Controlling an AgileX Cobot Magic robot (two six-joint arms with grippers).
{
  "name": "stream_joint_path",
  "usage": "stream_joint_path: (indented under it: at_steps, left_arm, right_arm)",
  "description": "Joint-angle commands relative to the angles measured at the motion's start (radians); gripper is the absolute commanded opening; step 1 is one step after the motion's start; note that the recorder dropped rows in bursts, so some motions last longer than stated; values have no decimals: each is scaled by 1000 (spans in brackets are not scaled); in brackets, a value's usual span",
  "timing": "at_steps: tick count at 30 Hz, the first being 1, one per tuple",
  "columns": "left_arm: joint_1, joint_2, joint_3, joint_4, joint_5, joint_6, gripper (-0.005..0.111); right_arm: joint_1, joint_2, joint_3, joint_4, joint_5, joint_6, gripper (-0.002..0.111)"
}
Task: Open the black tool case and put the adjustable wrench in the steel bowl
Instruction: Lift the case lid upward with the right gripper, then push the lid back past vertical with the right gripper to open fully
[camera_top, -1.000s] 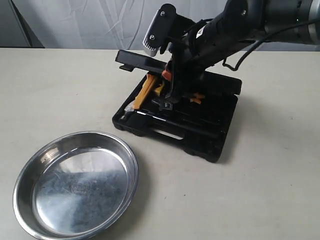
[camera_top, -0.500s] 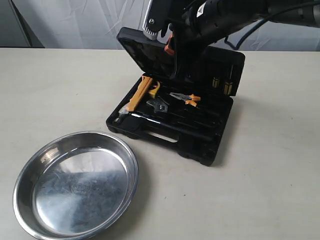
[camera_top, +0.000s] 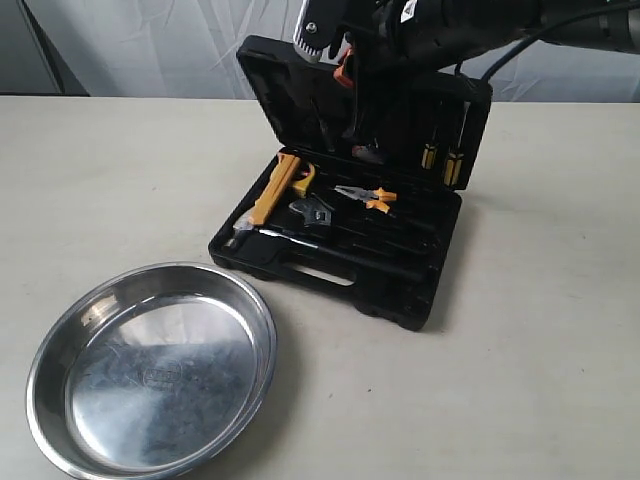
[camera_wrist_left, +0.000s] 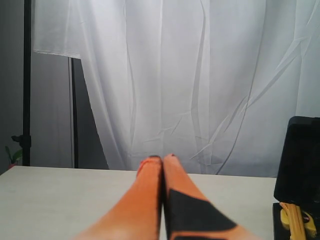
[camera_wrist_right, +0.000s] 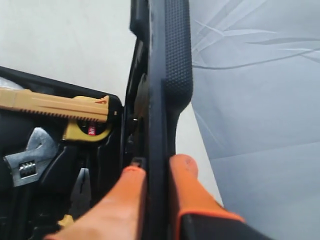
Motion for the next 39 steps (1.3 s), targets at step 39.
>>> stream_joint_path:
  at_steps: [39]
  left_arm:
    - [-2,5,-4,2,-5,1,0]
  right_arm:
    - [-83,75,-10,-33,-211,-8,-1]
